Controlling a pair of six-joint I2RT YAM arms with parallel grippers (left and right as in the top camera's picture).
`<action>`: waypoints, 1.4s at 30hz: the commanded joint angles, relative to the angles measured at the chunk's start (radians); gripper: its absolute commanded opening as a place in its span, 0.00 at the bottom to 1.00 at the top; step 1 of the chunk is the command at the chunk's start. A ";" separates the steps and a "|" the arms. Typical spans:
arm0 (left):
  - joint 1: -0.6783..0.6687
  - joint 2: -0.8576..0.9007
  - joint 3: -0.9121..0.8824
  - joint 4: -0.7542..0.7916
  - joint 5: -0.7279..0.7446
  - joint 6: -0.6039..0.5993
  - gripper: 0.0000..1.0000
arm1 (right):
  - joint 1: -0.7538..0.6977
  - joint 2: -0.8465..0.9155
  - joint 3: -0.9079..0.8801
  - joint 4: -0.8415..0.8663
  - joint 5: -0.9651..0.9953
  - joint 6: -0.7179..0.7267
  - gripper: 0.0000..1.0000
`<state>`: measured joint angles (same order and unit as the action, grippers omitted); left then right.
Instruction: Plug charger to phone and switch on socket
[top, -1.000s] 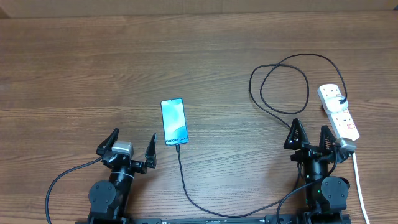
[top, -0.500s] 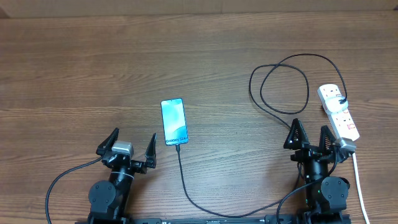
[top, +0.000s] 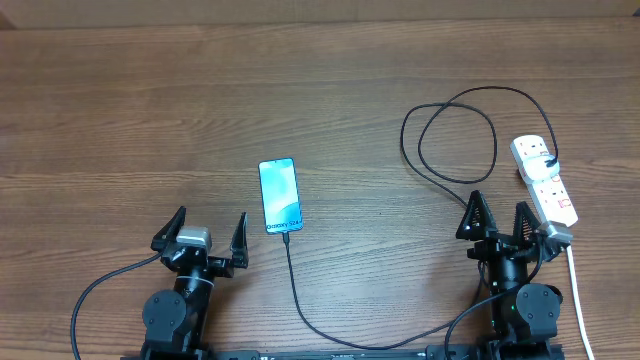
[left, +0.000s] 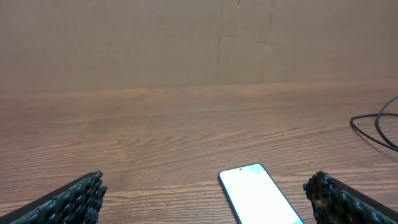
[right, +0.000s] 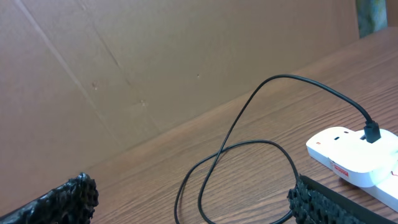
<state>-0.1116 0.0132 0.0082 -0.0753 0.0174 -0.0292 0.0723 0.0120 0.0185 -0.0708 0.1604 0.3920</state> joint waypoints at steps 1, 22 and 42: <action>-0.005 -0.007 -0.003 -0.002 -0.021 0.003 1.00 | -0.003 -0.009 -0.011 0.005 -0.002 -0.004 1.00; -0.005 -0.007 -0.003 -0.002 -0.021 0.003 1.00 | -0.003 -0.009 -0.011 0.005 -0.002 -0.004 1.00; -0.005 -0.007 -0.003 -0.002 -0.021 0.003 1.00 | -0.003 -0.009 -0.011 0.005 -0.002 -0.004 1.00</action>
<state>-0.1116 0.0132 0.0082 -0.0753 0.0105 -0.0292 0.0727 0.0120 0.0185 -0.0711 0.1604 0.3916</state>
